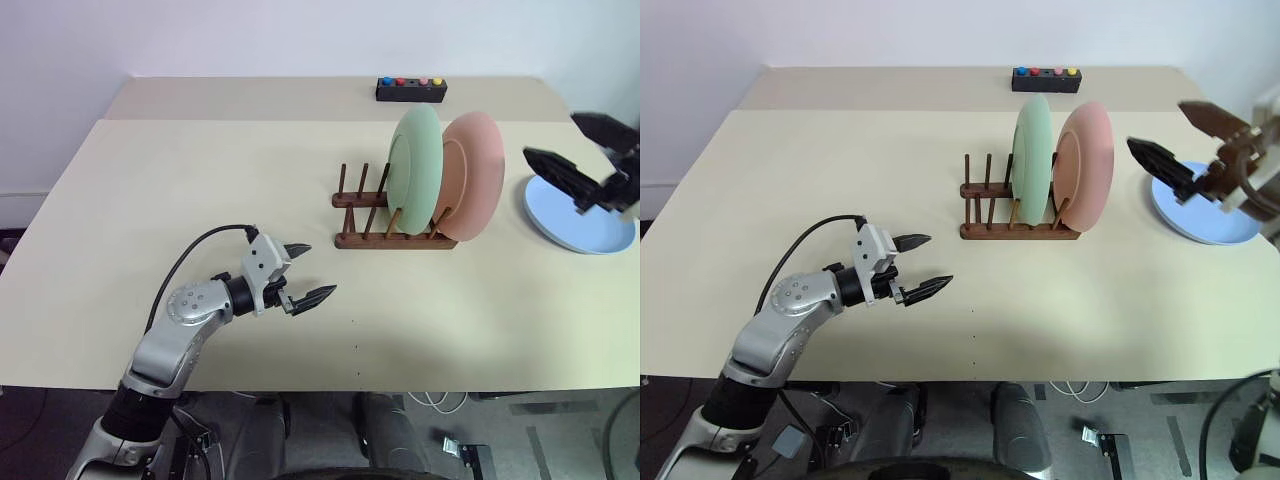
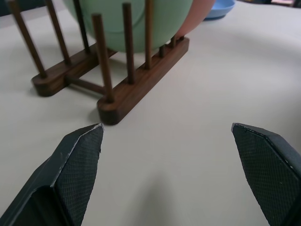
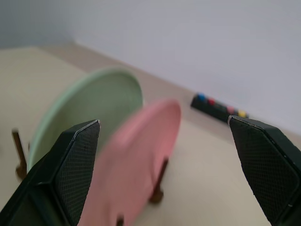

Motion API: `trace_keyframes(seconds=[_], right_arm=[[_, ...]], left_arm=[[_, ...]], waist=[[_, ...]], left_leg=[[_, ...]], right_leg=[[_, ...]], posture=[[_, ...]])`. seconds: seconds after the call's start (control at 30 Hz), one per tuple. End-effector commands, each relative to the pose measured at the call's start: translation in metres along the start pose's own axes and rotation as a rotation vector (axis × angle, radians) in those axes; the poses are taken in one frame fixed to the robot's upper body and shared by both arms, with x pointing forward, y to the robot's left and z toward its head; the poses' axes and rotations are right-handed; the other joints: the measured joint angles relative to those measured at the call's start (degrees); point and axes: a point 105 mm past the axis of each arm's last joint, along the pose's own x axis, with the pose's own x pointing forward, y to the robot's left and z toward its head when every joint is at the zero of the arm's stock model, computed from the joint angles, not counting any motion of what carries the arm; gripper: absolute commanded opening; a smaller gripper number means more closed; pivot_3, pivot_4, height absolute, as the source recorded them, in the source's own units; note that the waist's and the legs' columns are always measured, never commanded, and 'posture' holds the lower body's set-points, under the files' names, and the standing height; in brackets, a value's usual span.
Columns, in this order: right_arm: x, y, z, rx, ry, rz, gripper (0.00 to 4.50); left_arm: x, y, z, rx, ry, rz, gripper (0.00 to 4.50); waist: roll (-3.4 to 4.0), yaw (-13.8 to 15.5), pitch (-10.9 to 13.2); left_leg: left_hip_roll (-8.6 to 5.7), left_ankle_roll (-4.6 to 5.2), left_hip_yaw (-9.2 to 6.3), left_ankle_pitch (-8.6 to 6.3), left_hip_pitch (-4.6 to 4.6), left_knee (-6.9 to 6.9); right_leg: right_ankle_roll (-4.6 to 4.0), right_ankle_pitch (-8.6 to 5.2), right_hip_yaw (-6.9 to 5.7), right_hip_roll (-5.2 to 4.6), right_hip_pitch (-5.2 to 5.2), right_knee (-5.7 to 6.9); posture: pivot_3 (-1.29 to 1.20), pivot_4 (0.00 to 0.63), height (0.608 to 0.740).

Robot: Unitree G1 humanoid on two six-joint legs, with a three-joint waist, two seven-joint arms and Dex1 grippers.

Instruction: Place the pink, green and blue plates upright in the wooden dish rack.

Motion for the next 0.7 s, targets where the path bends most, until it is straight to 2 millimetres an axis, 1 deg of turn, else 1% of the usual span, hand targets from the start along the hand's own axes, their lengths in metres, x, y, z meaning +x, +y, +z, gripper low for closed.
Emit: trace_keyframes(seconds=[0.03,0.07,0.1,0.13,0.2,0.27,0.4,0.53,0.7], right_arm=[[-0.015,-0.021,-0.031,-0.088,0.151,-0.109,4.44],[-0.016,-0.025,-0.046,-0.115,0.219,-0.133,4.44],[-0.015,-0.027,-0.056,-0.139,0.263,-0.144,4.44],[-0.013,-0.029,-0.073,-0.183,0.333,-0.158,4.44],[-0.009,-0.030,-0.098,-0.261,0.430,-0.162,4.44],[-0.005,-0.034,-0.116,-0.308,0.482,-0.166,4.44],[0.008,-0.049,-0.136,-0.324,0.519,-0.230,4.44],[0.012,-0.059,-0.153,-0.342,0.577,-0.262,4.44],[0.015,-0.064,-0.160,-0.327,0.594,-0.283,4.44]], left_arm=[[0.003,0.000,0.009,0.038,-0.034,-0.020,4.50],[0.004,0.000,0.009,0.038,-0.035,-0.025,4.50],[0.004,0.000,0.010,0.039,-0.036,-0.028,4.50],[0.005,0.000,0.010,0.040,-0.037,-0.030,4.50],[0.006,0.000,0.010,0.041,-0.038,-0.033,4.50],[0.007,0.000,0.010,0.043,-0.040,-0.034,4.50],[0.006,-0.001,0.010,0.045,-0.040,-0.029,4.50],[0.004,-0.001,0.009,0.044,-0.037,-0.015,4.50],[0.002,-0.001,0.009,0.043,-0.035,-0.001,4.50]], waist=[[0.00,-0.03,0.00],[0.01,-0.08,0.00],[0.03,-0.29,0.00],[0.06,-0.47,-0.02],[0.08,-0.64,-0.02],[0.10,-0.80,-0.02],[0.11,-1.47,-0.01],[0.12,-1.50,-0.01],[0.12,-1.63,-0.01]], left_leg=[[0.00,0.00,0.02,0.00,0.00,0.01],[-0.01,0.00,0.03,0.00,0.01,0.03],[-0.01,0.00,0.06,0.00,0.01,0.04],[-0.01,0.00,0.10,0.00,0.04,0.03],[0.00,0.00,0.14,0.00,0.12,-0.01],[0.00,0.00,0.14,0.00,0.14,-0.01],[-0.01,-0.01,0.16,0.00,0.12,-0.02],[-0.01,-0.01,0.15,0.00,0.12,-0.03],[-0.02,0.00,0.14,0.00,0.13,-0.02]], right_leg=[[0.00,0.00,0.01,-0.01,0.02,-0.01],[0.00,0.00,0.03,-0.01,0.02,-0.01],[-0.01,0.00,0.05,-0.01,0.02,0.00],[-0.01,0.00,0.10,-0.01,0.00,0.01],[-0.01,0.00,0.13,0.00,0.01,0.04],[-0.01,0.00,0.14,0.00,0.02,0.04],[0.02,0.01,0.16,-0.01,0.02,0.03],[0.18,0.10,0.15,-0.01,0.02,0.03],[0.19,0.10,0.16,-0.01,0.05,0.02]], posture=[[0.00,0.150,0.730],[0.00,0.150,0.730],[0.00,0.150,0.730],[0.00,0.150,0.730],[0.00,0.150,0.730],[0.00,0.150,0.730],[0.00,0.150,0.730],[0.00,0.150,0.730],[0.00,0.150,0.730]])
